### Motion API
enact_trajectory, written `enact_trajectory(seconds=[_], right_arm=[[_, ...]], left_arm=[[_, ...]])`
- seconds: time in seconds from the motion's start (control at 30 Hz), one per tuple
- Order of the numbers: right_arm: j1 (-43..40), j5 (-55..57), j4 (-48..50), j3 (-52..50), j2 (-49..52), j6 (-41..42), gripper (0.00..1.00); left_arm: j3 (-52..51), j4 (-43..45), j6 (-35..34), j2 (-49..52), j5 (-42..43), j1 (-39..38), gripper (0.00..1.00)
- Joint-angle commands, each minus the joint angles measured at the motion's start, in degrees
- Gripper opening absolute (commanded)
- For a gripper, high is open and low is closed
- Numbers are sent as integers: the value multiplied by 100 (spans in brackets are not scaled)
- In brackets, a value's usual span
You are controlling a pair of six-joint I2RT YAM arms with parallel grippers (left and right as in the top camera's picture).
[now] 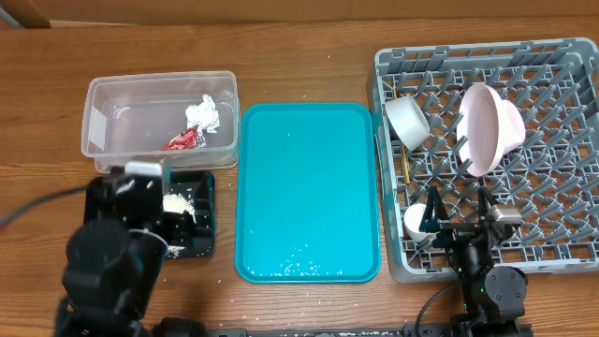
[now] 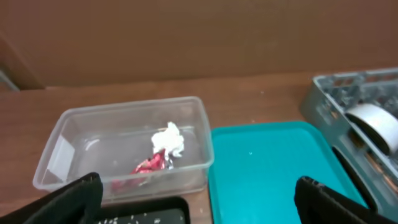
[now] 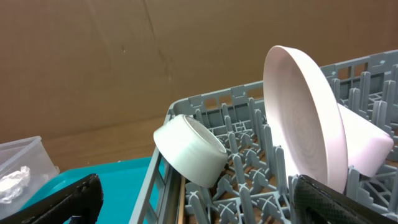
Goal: Sort waste into correct bins and load items into the dishwasher
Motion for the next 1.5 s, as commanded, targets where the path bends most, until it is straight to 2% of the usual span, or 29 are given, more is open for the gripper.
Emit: enact_trajectory(seconds=[0.0, 0.17, 0.4, 0.57, 0.73, 1.47], right_arm=[[-15, 24, 28, -59, -44, -2, 100], [-15, 24, 28, -59, -44, -2, 100], [-15, 24, 28, -59, -44, -2, 100], [-15, 24, 28, -59, -44, -2, 100], [-15, 24, 28, -59, -44, -2, 100], [-15, 24, 28, -59, -44, -2, 100]], left_arm=[[-1093, 647, 188, -835, 542, 372, 100], [-2396, 1322, 133, -2022, 540, 627, 100], [-3711, 1744, -162, -3274, 535, 1078, 100], [-4612, 2618, -258, -3254, 538, 1091, 100], [-5403, 3589, -660, -3254, 533, 1091, 100], [-5449, 3700, -671, -3248, 529, 1091, 100]])
